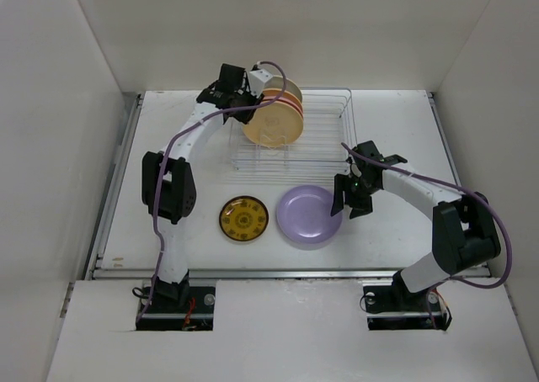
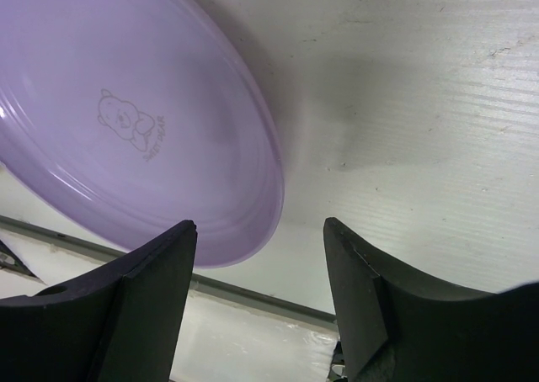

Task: Unload the plates from the dish rack

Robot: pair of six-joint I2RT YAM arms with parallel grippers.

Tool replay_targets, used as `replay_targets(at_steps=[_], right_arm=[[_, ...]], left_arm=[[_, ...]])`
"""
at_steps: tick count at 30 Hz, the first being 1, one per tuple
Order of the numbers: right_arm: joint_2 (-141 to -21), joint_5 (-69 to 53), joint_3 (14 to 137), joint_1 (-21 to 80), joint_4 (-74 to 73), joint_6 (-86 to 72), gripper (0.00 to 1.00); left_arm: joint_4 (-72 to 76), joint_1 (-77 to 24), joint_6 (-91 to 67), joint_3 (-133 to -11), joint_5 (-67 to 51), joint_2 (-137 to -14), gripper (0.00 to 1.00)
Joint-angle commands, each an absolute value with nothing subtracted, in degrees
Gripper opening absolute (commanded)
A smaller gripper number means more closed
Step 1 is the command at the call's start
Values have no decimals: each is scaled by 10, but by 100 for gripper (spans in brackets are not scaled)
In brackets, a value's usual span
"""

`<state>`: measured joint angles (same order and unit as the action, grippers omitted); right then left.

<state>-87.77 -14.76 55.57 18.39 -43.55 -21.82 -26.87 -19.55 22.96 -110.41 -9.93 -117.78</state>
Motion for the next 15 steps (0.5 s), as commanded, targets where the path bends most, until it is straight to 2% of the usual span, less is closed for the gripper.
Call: replay_targets(at_steps=[1, 7, 10, 13, 15], right_arm=[[-863, -141, 574, 181, -441, -214, 68], [-863, -141, 569, 181, -441, -214, 68], [-858, -141, 569, 181, -441, -214, 68], [-858, -135, 569, 181, -441, -214, 68], [-858, -135, 569, 181, -441, -214, 68]], left_arm=[[-265, -197, 223, -1125, -81, -1179, 29], [-259, -197, 223, -1136, -70, -1195, 31], [-265, -192, 218, -1136, -76, -1201, 21], [-280, -192, 213, -1136, -91, -1201, 4], [-280, -192, 213, -1130, -91, -1194, 0]])
